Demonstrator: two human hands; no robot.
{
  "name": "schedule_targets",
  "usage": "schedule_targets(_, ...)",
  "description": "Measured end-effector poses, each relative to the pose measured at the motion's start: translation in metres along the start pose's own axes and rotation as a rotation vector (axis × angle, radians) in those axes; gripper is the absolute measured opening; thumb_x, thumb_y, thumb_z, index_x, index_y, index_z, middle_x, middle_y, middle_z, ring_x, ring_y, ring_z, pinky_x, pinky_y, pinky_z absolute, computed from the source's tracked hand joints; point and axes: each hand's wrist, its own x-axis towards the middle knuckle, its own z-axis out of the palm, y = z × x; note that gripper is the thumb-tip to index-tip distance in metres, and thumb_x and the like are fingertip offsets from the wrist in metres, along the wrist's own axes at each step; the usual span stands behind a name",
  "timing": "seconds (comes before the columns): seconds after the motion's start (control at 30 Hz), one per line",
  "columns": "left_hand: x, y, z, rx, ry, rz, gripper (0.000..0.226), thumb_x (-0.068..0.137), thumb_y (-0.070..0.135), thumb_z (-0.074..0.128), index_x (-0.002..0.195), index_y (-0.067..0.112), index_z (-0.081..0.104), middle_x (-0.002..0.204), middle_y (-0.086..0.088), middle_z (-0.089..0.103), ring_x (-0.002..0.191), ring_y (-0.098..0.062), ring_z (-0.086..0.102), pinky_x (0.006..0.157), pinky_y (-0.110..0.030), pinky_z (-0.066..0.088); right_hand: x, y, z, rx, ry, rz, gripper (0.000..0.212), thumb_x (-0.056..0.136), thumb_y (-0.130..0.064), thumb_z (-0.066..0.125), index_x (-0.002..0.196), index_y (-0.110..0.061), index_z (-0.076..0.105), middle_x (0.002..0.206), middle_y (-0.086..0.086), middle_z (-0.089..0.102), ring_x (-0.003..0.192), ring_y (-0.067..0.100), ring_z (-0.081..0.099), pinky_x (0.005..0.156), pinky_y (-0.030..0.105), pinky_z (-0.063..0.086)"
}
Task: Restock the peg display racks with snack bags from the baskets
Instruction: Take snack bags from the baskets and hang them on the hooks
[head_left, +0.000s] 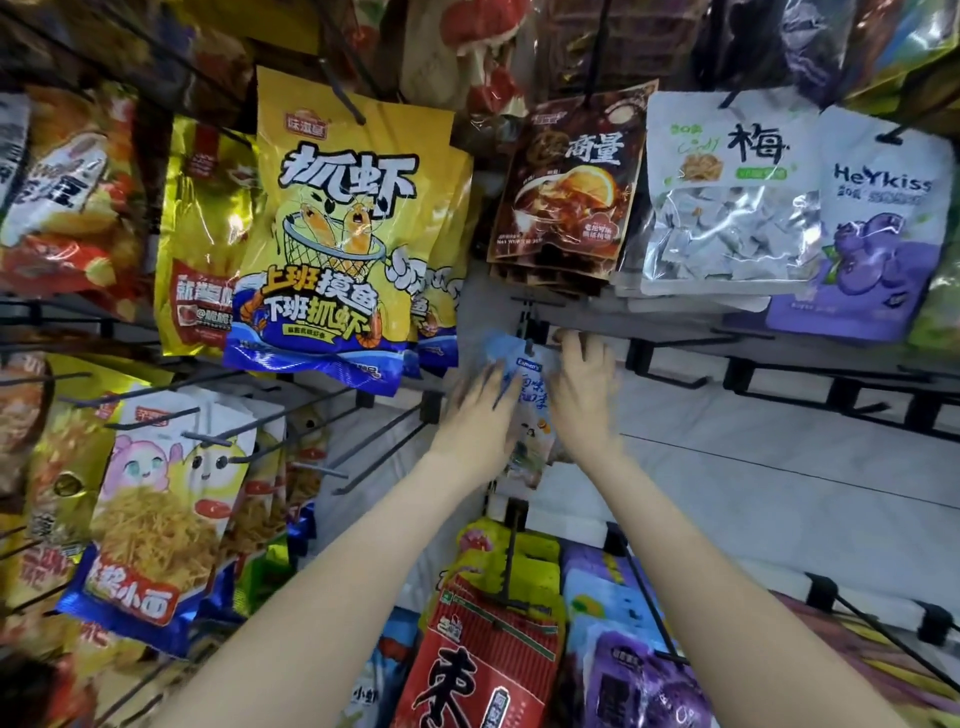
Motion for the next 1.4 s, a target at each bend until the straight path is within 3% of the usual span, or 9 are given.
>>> schedule_targets(0.2, 0.005, 0.012, 0.017, 0.031, -0.064, -0.008, 0.069, 0.099, 0.026, 0.043, 0.154, 0.014, 0.003, 0.161, -0.010, -0.006, 0.148, -0.025, -0.001, 0.118, -0.041, 0.007, -0.024, 0.021, 0.007, -0.361, -0.219, -0.226, 0.047, 0.076, -0.022, 0.040, 0.115, -0.011, 0.064, 0.126, 0.013, 0.060, 0.117, 0.033, 0.053, 0.083, 0.043, 0.047)
schedule_targets(0.43, -0.032, 0.023, 0.003, -0.152, 0.008, -0.001, 0.063, 0.098, 0.020, 0.046, 0.152, 0.011, 0.015, 0.160, -0.013, 0.007, 0.147, -0.026, 0.012, 0.118, -0.038, 0.015, -0.058, 0.010, -0.013, 0.008, -0.332, -0.140, 0.052, 0.085, -0.007, 0.049, 0.136, 0.000, 0.047, 0.141, 0.025, 0.045, 0.128, 0.041, 0.044, 0.097, 0.054, 0.043)
schedule_targets(0.57, -0.103, 0.023, -0.020, -0.366, 0.187, 0.070, 0.047, 0.092, 0.012, 0.051, 0.138, 0.006, 0.046, 0.146, -0.013, 0.042, 0.134, -0.027, 0.039, 0.113, -0.030, 0.028, -0.096, -0.019, -0.041, 0.214, -0.365, -0.135, 0.040, 0.083, -0.003, 0.047, 0.121, 0.003, 0.056, 0.123, 0.023, 0.056, 0.115, 0.039, 0.049, 0.096, 0.048, 0.040)
schedule_targets(0.7, -0.195, 0.004, -0.034, -0.376, 0.192, 0.020, 0.045, 0.094, 0.015, 0.054, 0.137, 0.007, 0.048, 0.141, -0.008, 0.048, 0.129, -0.019, 0.043, 0.101, -0.009, 0.019, -0.161, -0.077, -0.067, 0.342, -0.340, -0.207, 0.032, 0.086, -0.010, 0.048, 0.114, -0.002, 0.061, 0.110, 0.016, 0.064, 0.104, 0.035, 0.057, 0.091, 0.045, 0.046)
schedule_targets(0.87, -0.314, -0.038, -0.029, -0.385, 0.084, -0.096, 0.048, 0.090, 0.028, 0.043, 0.129, 0.002, 0.052, 0.128, -0.013, 0.057, 0.117, -0.021, 0.047, 0.096, -0.028, 0.036, -0.263, -0.160, -0.066, 0.470, -0.368, -0.202, 0.026, 0.090, -0.012, 0.047, 0.108, -0.004, 0.064, 0.102, 0.012, 0.066, 0.096, 0.029, 0.058, 0.086, 0.037, 0.044)
schedule_targets(1.07, -0.515, -0.105, 0.032, -0.443, -0.344, -0.397, 0.050, 0.086, 0.032, 0.033, 0.118, 0.003, 0.058, 0.110, -0.016, 0.061, 0.100, -0.032, 0.058, 0.082, -0.035, 0.042, -0.442, -0.231, 0.012, 0.545, -0.950, 0.009, 0.025, 0.095, -0.014, 0.049, 0.114, -0.006, 0.063, 0.102, 0.014, 0.065, 0.094, 0.031, 0.059, 0.080, 0.041, 0.047)
schedule_targets(1.17, -0.627, -0.120, 0.080, -0.381, -0.552, -0.586, 0.035, 0.090, 0.025, 0.047, 0.118, 0.009, 0.060, 0.110, -0.013, 0.064, 0.099, -0.032, 0.063, 0.082, -0.036, 0.049, -0.547, -0.234, 0.050, 0.524, -1.197, 0.155, 0.027, 0.091, -0.009, 0.053, 0.114, -0.003, 0.064, 0.103, 0.021, 0.065, 0.091, 0.038, 0.062, 0.082, 0.043, 0.048)
schedule_targets(1.3, -0.763, -0.112, 0.161, -0.271, -0.759, -0.675, 0.021, 0.069, 0.019, 0.061, 0.089, 0.012, 0.063, 0.073, -0.008, 0.066, 0.055, -0.026, 0.066, 0.039, -0.024, 0.045, -0.701, -0.211, 0.097, 0.391, -1.533, 0.283, 0.031, 0.091, -0.012, 0.051, 0.119, -0.004, 0.060, 0.110, 0.019, 0.063, 0.102, 0.035, 0.061, 0.088, 0.038, 0.043)
schedule_targets(1.4, -0.859, -0.103, 0.250, -0.294, -0.898, -0.786, 0.047, 0.058, 0.006, 0.080, 0.103, 0.009, 0.066, 0.084, -0.011, 0.068, 0.065, -0.031, 0.068, 0.047, -0.031, 0.052, -0.813, -0.186, 0.133, 0.349, -1.666, 0.312, 0.035, 0.091, -0.008, 0.053, 0.126, -0.006, 0.058, 0.121, 0.016, 0.062, 0.113, 0.031, 0.058, 0.098, 0.035, 0.042)
